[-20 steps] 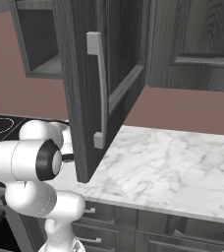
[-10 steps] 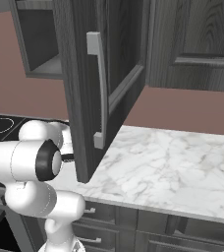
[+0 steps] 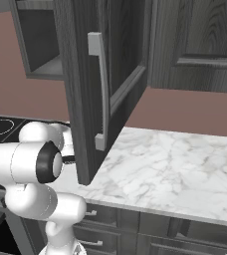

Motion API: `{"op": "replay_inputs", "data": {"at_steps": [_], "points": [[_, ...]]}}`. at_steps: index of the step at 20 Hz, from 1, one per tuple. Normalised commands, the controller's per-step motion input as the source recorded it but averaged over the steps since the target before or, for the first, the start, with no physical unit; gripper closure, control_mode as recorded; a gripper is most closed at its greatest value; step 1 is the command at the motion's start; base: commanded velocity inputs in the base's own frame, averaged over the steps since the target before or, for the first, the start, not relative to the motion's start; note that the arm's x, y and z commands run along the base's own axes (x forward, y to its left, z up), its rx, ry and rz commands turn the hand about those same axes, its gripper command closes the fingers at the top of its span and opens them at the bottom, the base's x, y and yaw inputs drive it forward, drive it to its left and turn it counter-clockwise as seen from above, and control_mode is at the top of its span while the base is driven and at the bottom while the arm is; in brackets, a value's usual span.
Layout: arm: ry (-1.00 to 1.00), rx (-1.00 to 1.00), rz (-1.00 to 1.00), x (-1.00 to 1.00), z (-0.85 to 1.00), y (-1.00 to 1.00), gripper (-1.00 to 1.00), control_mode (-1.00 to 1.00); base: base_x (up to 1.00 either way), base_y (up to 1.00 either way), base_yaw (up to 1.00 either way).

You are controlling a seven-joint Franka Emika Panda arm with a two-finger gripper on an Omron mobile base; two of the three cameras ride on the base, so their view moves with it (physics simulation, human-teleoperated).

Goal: Take 2 condiments from the cabinet and move them on the counter near the stove.Make sure the condiments are lined up with each other, next to each other.

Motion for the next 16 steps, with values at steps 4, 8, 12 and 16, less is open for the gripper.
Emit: {"op": "replay_inputs", "data": {"at_steps": [4,8,12,16], "points": [[0.0,0.0,0.0,0.0,0.0,0.0,-1.0,-1.0,0.0,0.0,0.0],[0.0,0.0,0.0,0.0,0.03,0.0,-1.0,-1.0,0.0,0.0,0.0],[0.0,0.0,0.0,0.0,0.18,-0.06,-1.0,-1.0,0.0,0.0,0.0],[0.0,0.0,0.0,0.0,0.21,-0.12,-1.0,-1.0,0.0,0.0,0.0]]}}
